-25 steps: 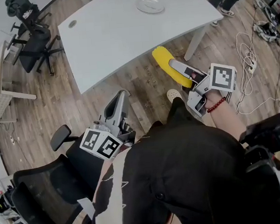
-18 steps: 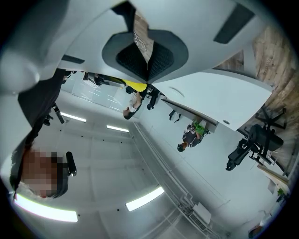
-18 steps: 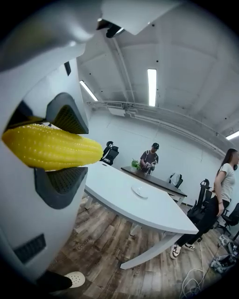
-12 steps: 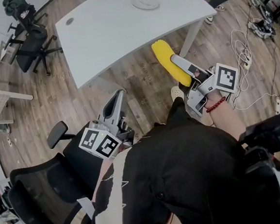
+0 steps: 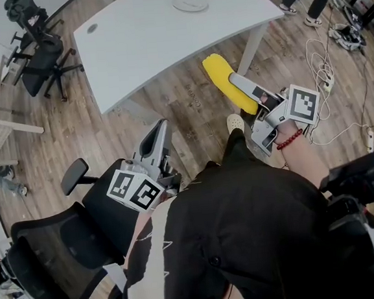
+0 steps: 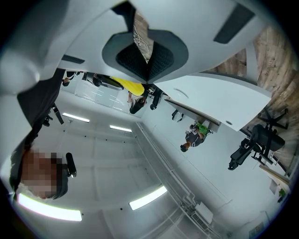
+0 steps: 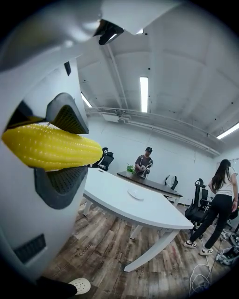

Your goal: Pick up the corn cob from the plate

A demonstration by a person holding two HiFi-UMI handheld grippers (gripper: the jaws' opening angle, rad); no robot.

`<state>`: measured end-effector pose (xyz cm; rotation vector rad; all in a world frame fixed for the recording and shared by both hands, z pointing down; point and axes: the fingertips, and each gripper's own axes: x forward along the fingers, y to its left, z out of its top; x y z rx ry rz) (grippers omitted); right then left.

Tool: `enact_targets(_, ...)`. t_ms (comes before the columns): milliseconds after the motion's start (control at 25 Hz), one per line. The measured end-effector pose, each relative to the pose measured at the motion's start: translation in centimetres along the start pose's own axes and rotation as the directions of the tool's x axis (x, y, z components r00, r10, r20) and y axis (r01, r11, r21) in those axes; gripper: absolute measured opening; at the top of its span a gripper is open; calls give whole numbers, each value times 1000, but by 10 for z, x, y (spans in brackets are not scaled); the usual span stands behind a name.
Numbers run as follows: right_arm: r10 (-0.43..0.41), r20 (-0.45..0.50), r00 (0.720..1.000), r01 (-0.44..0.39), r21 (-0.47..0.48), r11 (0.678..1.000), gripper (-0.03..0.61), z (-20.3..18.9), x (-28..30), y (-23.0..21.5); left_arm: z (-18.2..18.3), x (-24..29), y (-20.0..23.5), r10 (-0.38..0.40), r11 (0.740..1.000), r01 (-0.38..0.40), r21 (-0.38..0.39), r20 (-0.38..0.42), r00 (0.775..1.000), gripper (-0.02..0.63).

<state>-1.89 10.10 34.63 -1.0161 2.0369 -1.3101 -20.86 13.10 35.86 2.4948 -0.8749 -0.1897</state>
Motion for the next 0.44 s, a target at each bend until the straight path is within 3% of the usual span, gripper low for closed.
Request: enact_targets(440, 7, -30, 1000, -8, -20, 1000, 232, -6, -19, 0, -18, -9, -9, 33, 999, -34, -6, -7, 999, 14)
